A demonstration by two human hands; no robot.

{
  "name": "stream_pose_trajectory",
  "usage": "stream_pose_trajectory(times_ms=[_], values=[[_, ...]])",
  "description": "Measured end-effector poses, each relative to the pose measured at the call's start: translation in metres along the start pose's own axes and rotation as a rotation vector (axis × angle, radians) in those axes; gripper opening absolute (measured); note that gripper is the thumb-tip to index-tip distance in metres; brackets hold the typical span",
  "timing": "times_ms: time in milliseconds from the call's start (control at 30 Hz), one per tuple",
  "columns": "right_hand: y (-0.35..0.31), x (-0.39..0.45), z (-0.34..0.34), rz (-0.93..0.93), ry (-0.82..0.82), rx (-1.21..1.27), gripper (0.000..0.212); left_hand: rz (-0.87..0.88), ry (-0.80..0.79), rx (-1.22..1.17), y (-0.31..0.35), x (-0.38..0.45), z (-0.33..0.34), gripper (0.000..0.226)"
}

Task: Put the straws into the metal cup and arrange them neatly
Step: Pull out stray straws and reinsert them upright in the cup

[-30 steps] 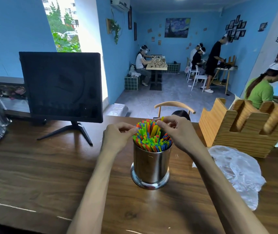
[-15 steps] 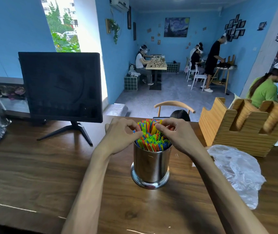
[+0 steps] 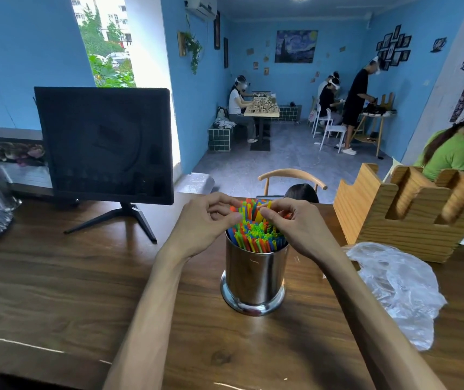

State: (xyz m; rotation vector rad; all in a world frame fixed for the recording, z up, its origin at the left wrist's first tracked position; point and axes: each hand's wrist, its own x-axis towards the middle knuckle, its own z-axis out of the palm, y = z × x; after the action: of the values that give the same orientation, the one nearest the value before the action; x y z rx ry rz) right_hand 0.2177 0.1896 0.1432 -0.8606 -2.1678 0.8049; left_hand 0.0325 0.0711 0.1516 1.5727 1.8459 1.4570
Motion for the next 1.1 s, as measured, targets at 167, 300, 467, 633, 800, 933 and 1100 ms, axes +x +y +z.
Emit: stream_pose_trajectory(times_ms=[167, 300, 467, 633, 800, 933, 1100], values=[[-0.005, -0.003, -0.002, -0.021, -0.012, 0.015, 0.023, 0.162, 0.244, 0.008, 0.018, -0.002, -0.005, 0.019], [-0.010, -0.004, -0.003, -0.035, -0.008, 0.073, 0.034, 0.315, 0.479, -0.209, 0.042, -0.003, -0.017, 0.020], [-0.016, -0.004, -0.002, -0.059, 0.080, 0.186, 0.024, 0.363, 0.564, -0.517, 0.065, -0.014, -0.026, 0.018], [-0.033, 0.000, -0.006, 0.046, 0.070, 0.683, 0.046, 0.237, 0.314, -0.662, 0.057, -0.022, -0.011, 0.018], [-0.046, 0.011, -0.013, 0.181, 0.140, 1.171, 0.019, 0.132, 0.043, -0.444, 0.029, -0.018, -0.004, 0.029], [-0.038, 0.016, -0.015, 0.034, 0.341, 0.711, 0.033, 0.022, 0.183, 0.014, 0.007, -0.012, 0.004, 0.018], [-0.022, 0.015, -0.001, -0.113, 0.288, 0.262, 0.089, -0.079, 0.115, 0.272, -0.009, -0.008, 0.012, 0.017]])
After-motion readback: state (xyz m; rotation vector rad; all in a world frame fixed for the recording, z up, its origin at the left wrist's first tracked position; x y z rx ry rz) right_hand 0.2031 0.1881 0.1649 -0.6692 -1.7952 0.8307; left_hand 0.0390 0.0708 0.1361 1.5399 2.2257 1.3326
